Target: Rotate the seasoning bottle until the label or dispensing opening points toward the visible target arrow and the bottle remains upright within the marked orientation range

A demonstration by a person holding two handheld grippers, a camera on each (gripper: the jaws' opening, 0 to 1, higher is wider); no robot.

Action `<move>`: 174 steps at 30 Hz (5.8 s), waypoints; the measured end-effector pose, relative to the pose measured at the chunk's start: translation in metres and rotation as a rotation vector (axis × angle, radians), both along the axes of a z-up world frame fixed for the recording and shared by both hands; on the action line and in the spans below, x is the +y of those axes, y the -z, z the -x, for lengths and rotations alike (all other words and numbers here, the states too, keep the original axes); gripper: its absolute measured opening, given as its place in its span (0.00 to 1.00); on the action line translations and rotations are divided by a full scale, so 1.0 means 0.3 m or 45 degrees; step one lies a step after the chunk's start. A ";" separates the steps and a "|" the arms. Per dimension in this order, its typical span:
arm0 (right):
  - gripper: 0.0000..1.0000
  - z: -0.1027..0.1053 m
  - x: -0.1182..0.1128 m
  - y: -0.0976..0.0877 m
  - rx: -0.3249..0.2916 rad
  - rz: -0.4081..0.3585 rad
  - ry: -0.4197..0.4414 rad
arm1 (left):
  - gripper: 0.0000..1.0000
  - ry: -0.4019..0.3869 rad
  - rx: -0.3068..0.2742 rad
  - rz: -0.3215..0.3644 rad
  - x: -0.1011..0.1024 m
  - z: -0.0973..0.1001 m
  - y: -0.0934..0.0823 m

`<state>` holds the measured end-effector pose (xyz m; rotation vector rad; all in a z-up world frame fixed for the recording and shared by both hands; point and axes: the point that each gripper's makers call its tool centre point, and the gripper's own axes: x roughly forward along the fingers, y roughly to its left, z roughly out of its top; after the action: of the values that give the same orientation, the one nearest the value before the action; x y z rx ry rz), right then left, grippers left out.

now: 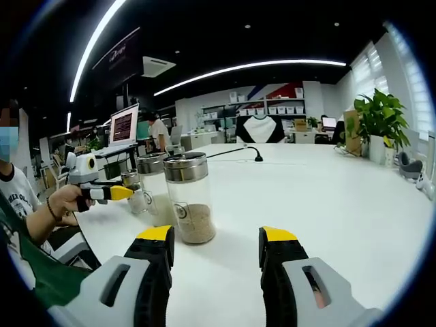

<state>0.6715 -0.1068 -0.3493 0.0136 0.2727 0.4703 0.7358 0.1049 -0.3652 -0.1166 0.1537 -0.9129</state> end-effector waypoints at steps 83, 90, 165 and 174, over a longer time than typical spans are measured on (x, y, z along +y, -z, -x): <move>0.49 0.006 0.008 0.008 0.013 0.024 -0.003 | 0.50 -0.595 -0.339 -0.178 0.301 -0.312 -0.209; 0.49 -0.001 -0.017 0.008 0.016 0.027 0.020 | 0.50 -0.640 -0.321 -0.108 0.303 -0.441 -0.199; 0.49 -0.034 -0.083 -0.001 0.014 0.005 0.080 | 0.35 -0.789 -0.232 -0.154 0.348 -1.032 -0.097; 0.49 -0.041 -0.085 0.001 0.022 -0.001 0.079 | 0.34 -0.729 -0.256 -0.168 0.341 -1.016 -0.101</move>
<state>0.6837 -0.1324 -0.3495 0.0264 0.2879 0.4087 1.0406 0.2073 -0.3348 0.0544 -0.0100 -0.3384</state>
